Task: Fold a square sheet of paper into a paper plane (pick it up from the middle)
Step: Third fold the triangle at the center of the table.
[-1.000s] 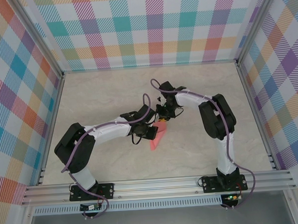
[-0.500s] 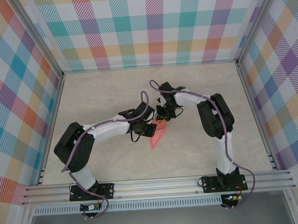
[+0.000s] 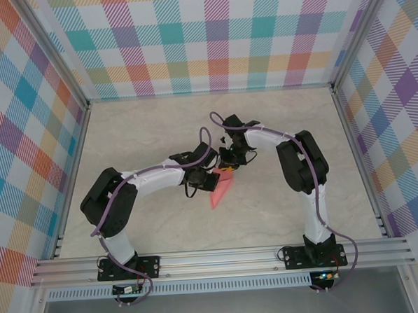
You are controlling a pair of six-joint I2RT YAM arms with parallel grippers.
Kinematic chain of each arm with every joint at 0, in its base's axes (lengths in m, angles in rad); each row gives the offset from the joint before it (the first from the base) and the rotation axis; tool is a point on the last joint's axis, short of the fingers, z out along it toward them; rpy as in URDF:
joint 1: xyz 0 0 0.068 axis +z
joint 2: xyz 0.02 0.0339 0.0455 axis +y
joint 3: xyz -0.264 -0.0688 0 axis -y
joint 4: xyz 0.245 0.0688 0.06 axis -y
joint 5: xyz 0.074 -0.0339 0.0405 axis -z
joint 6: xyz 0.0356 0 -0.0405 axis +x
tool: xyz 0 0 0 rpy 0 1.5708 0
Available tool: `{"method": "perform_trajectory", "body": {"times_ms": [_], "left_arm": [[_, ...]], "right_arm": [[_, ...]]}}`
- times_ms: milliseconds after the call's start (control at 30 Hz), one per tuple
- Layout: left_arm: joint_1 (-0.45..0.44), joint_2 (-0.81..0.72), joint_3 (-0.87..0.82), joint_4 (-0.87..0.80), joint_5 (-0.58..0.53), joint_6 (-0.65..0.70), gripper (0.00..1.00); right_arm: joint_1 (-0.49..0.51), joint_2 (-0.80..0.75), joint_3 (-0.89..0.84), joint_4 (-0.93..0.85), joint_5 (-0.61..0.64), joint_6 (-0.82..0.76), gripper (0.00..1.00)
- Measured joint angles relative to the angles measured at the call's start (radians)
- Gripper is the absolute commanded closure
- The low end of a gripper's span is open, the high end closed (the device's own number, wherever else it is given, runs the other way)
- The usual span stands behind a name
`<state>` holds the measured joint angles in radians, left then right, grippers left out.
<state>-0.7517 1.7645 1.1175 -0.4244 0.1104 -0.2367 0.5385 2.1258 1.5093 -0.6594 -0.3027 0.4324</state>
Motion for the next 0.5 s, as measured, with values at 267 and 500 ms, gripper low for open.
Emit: {"method": "perform_trajectory", "body": {"times_ms": [267,500], "left_arm": [[0.003,0.03,0.007,-0.006,-0.019,0.008,1.0],[0.003,0.034,0.008,-0.017,-0.026,0.018,1.0]], "right_arm": [[0.0,0.0,0.0,0.0,0.0,0.0,0.8],[0.0,0.0,0.0,0.0,0.0,0.0,0.8]]}}
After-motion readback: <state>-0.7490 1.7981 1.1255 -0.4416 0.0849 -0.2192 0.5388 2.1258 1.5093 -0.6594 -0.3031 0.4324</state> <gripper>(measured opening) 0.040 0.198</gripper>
